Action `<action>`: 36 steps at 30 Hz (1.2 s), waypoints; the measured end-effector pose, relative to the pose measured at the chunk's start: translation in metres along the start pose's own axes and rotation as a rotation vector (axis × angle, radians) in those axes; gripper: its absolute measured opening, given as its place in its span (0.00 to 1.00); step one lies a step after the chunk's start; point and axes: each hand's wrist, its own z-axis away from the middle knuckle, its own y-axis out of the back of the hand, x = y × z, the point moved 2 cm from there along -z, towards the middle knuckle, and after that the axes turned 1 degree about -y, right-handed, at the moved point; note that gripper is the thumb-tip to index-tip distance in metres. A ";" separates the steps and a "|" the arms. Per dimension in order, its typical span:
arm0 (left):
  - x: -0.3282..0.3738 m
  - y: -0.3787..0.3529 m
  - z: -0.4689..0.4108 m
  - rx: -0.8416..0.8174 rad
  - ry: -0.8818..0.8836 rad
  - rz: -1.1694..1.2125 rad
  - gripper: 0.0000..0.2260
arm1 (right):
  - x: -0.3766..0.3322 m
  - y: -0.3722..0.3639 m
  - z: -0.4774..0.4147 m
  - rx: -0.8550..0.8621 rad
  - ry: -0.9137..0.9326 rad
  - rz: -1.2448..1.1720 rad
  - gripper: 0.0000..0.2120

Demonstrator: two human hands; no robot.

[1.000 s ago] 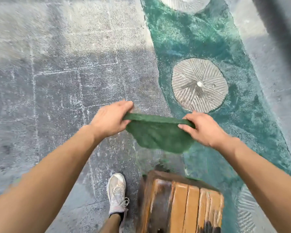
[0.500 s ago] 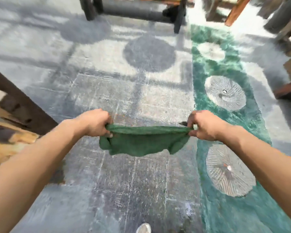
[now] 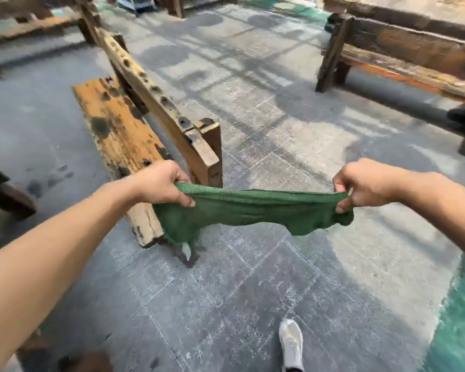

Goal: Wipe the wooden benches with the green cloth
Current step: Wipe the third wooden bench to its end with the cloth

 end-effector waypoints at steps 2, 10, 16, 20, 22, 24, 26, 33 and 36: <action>-0.026 0.013 0.010 0.042 0.078 0.032 0.21 | -0.026 0.028 -0.035 -0.005 0.095 0.059 0.17; -0.125 0.052 0.037 0.185 0.401 -0.023 0.29 | -0.130 0.117 -0.175 0.080 0.376 0.214 0.17; -0.201 0.062 0.054 0.045 0.566 0.047 0.26 | -0.223 0.152 -0.254 0.147 0.595 0.400 0.14; -0.269 0.067 0.055 0.069 0.621 0.101 0.23 | -0.281 0.163 -0.308 0.185 0.682 0.380 0.13; -0.306 0.067 0.050 0.067 0.654 0.073 0.20 | -0.306 0.162 -0.338 0.193 0.707 0.348 0.14; -0.351 0.068 0.038 0.075 0.671 0.033 0.20 | -0.334 0.159 -0.377 0.186 0.691 0.305 0.16; -0.391 0.067 0.022 0.110 0.669 0.014 0.19 | -0.356 0.154 -0.413 0.163 0.644 0.285 0.15; -0.527 0.041 -0.059 0.179 0.660 0.037 0.17 | -0.417 0.118 -0.552 0.114 0.511 0.197 0.13; -0.566 0.012 -0.102 0.167 0.617 -0.086 0.19 | -0.421 0.086 -0.599 0.118 0.463 0.223 0.13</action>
